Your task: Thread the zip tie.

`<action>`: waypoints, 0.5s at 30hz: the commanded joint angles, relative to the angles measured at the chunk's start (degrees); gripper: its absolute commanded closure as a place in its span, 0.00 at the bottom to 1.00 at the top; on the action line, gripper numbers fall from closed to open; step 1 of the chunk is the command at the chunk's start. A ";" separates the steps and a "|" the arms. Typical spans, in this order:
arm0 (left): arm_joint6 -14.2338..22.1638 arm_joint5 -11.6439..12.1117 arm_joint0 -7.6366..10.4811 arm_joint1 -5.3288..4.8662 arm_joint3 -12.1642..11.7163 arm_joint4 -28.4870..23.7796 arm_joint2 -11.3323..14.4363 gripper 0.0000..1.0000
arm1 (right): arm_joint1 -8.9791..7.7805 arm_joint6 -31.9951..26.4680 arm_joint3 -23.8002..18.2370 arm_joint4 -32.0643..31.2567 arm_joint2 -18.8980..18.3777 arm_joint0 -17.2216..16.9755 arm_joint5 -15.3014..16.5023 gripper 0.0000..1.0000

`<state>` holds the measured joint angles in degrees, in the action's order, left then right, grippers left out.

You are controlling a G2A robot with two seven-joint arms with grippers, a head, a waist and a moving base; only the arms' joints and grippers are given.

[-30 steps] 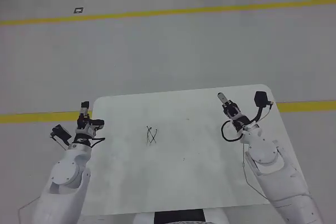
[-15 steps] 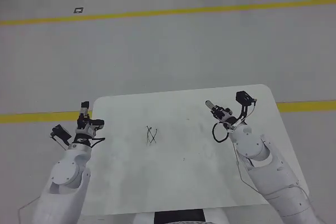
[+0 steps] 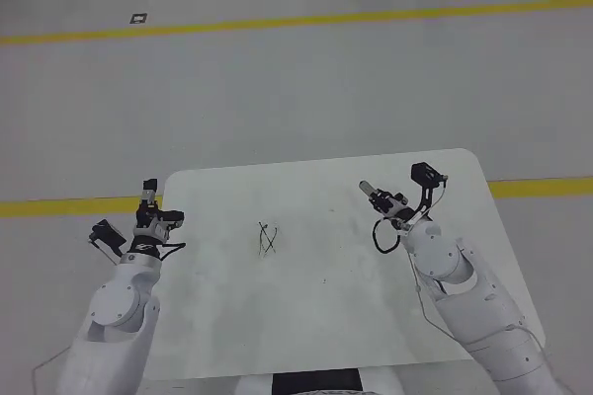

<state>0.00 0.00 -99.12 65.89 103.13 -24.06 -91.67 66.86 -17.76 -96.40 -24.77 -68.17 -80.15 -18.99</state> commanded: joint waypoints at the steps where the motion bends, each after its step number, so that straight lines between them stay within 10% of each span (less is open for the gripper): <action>1: 0.00 0.00 0.00 0.00 0.00 0.00 0.00 0.00 | 0.24 -0.82 1.64 -1.43 0.88 0.90 -0.49 0.00; 15: 0.00 0.00 0.00 0.00 0.00 0.00 0.00 0.00 | 1.56 -1.58 6.92 -3.11 0.59 2.52 -0.49 0.00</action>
<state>0.00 0.00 -99.12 65.89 103.13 -24.06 -91.67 68.42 -19.33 -89.47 -27.88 -67.58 -77.63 -19.48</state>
